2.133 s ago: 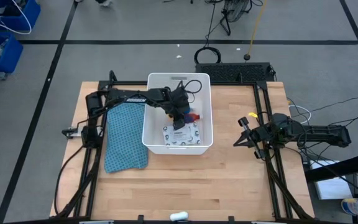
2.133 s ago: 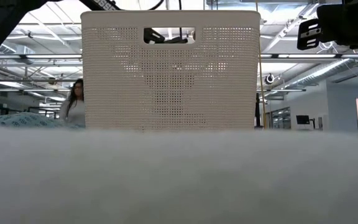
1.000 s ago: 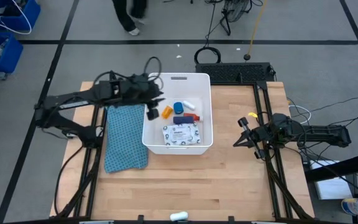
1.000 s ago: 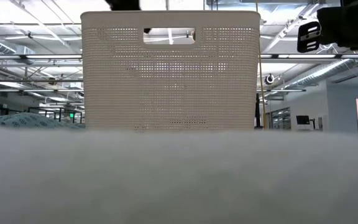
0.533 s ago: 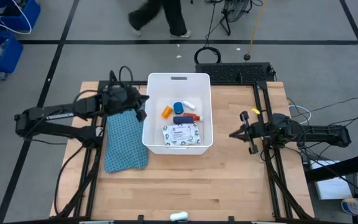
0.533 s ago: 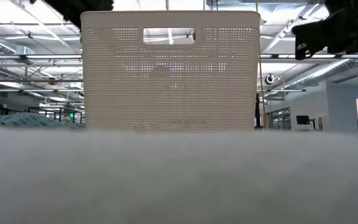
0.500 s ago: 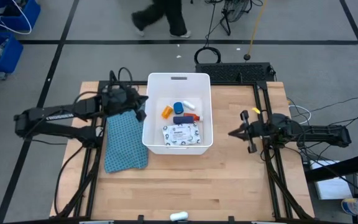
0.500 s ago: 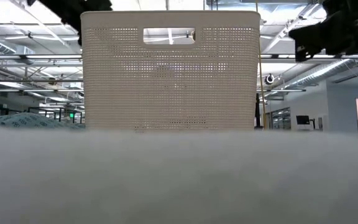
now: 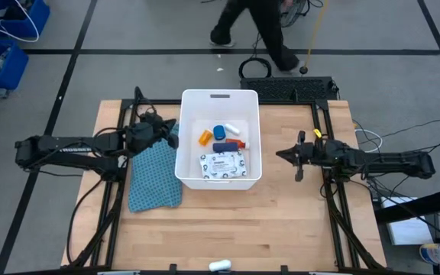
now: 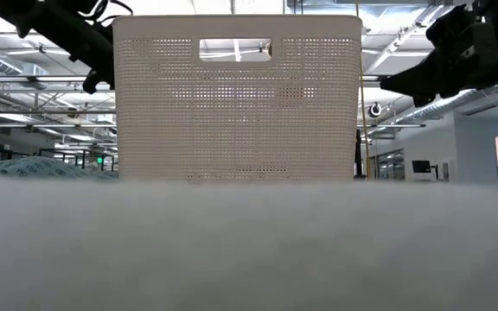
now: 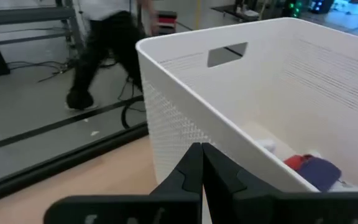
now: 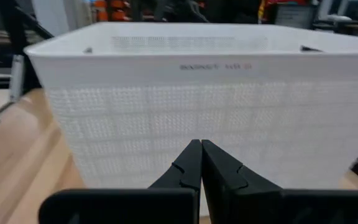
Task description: Pick & place medical supplies in basket/bin
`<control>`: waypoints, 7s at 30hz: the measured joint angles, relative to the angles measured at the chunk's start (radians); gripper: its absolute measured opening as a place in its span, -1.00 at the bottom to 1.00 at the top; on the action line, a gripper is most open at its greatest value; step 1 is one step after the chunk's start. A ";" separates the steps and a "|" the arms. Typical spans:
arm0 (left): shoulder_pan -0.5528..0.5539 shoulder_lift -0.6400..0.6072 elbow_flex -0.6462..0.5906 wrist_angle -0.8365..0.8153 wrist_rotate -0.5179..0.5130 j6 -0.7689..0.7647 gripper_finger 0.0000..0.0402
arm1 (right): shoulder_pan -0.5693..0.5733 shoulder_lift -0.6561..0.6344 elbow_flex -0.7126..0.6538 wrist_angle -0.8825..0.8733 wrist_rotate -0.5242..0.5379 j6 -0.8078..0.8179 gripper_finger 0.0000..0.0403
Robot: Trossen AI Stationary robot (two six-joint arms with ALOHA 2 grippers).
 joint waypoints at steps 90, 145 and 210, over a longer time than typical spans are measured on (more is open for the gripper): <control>0.092 0.438 0.197 -0.081 0.250 -0.067 -1.00 | -0.085 0.290 0.000 0.282 -0.218 0.075 -1.00; -0.295 -0.181 -0.283 0.634 0.380 0.581 -1.00 | -0.092 -0.353 0.017 -0.164 -0.336 0.139 -1.00; -0.419 -0.829 -0.537 0.141 0.411 0.507 -1.00 | -0.092 -0.353 -0.138 -0.045 -0.385 0.127 -1.00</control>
